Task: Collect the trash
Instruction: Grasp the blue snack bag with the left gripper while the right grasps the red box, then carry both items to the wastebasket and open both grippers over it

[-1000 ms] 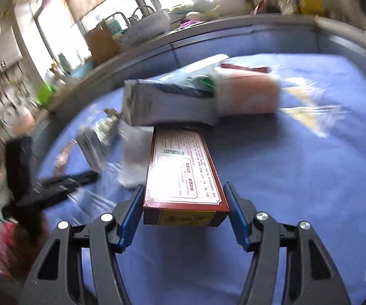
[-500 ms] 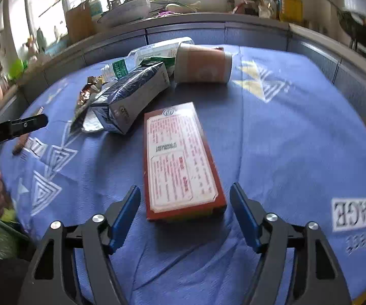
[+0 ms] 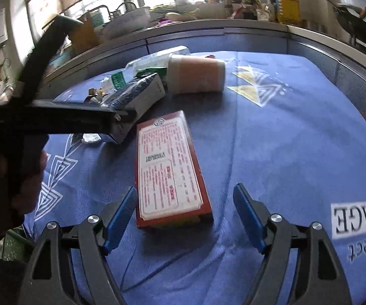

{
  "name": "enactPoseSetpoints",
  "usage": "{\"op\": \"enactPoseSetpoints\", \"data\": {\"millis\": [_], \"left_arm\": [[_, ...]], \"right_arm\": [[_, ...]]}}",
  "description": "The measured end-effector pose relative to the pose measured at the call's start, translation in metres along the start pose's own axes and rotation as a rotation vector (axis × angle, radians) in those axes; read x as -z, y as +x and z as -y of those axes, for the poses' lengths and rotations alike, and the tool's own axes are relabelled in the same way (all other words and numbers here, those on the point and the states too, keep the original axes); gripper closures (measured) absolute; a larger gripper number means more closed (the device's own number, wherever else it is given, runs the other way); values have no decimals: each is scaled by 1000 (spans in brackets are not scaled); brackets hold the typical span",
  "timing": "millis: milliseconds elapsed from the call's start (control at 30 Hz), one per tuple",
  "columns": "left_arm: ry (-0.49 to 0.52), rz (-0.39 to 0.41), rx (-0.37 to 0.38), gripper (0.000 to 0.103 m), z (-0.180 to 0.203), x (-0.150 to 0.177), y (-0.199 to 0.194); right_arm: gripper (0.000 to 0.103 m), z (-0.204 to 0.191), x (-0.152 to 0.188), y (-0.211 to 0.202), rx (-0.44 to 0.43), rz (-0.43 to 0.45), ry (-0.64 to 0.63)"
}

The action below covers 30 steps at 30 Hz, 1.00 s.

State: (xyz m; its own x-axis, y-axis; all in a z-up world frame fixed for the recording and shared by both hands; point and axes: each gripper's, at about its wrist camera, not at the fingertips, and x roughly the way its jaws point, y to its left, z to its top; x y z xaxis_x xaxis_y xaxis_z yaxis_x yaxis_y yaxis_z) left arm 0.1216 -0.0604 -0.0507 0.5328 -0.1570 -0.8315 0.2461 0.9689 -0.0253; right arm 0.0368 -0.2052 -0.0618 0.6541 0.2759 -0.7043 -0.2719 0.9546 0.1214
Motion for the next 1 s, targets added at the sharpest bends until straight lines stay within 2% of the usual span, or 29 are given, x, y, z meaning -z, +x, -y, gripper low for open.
{"op": "enactPoseSetpoints", "data": {"millis": [33, 100, 133, 167, 200, 300, 433, 467, 500, 533, 567, 600, 700, 800, 867, 933, 1000], "left_arm": [[-4, 11, 0, 55, -2, 2, -1], [-13, 8, 5, 56, -7, 12, -8], [-27, 3, 23, 56, -10, 16, -12], [-44, -2, 62, 56, -14, 23, -18], [-55, 1, 110, 56, -19, 31, -29], [-54, 10, 152, 56, -30, 49, -49], [-113, -13, 269, 56, -45, 61, -59], [-121, -12, 277, 56, -47, 63, -60], [-127, -8, 281, 56, -48, 64, -61], [-128, -5, 283, 56, -49, 65, -62], [-125, 1, 288, 56, -49, 66, -64], [-117, 8, 299, 56, -49, 67, -67], [-90, 27, 316, 56, -43, 59, -74], [-71, 50, 334, 56, -40, 56, -80], [-57, 61, 336, 56, -39, 54, -82], [-59, 64, 345, 56, -40, 51, -83], [-66, 68, 369, 56, -41, 47, -85]], "right_arm": [[48, 0, -1, 0, -54, 4, -4], [73, 0, -4, -4, -43, 23, -15], [79, 4, -7, -10, -57, 28, -16], [92, 10, -10, -14, -83, 29, 7], [99, 19, -13, -19, -125, 28, 47], [99, 33, -16, -29, -149, 45, 58], [96, 41, -15, -25, -235, 26, 90], [88, 44, -15, -19, -258, 1, 112], [69, 46, -14, -14, -267, -17, 133], [56, 47, -12, -10, -279, -30, 155], [36, 45, -11, -10, -286, -21, 162], [28, 42, -9, -12, -284, 3, 165], [26, 28, -10, -15, -265, 22, 111], [26, 5, -7, -11, -176, 12, -15], [28, -7, -2, -3, -73, -1, -98], [41, -16, 4, 6, 11, -22, -165], [45, -14, 5, 1, 0, -9, -148]]}}
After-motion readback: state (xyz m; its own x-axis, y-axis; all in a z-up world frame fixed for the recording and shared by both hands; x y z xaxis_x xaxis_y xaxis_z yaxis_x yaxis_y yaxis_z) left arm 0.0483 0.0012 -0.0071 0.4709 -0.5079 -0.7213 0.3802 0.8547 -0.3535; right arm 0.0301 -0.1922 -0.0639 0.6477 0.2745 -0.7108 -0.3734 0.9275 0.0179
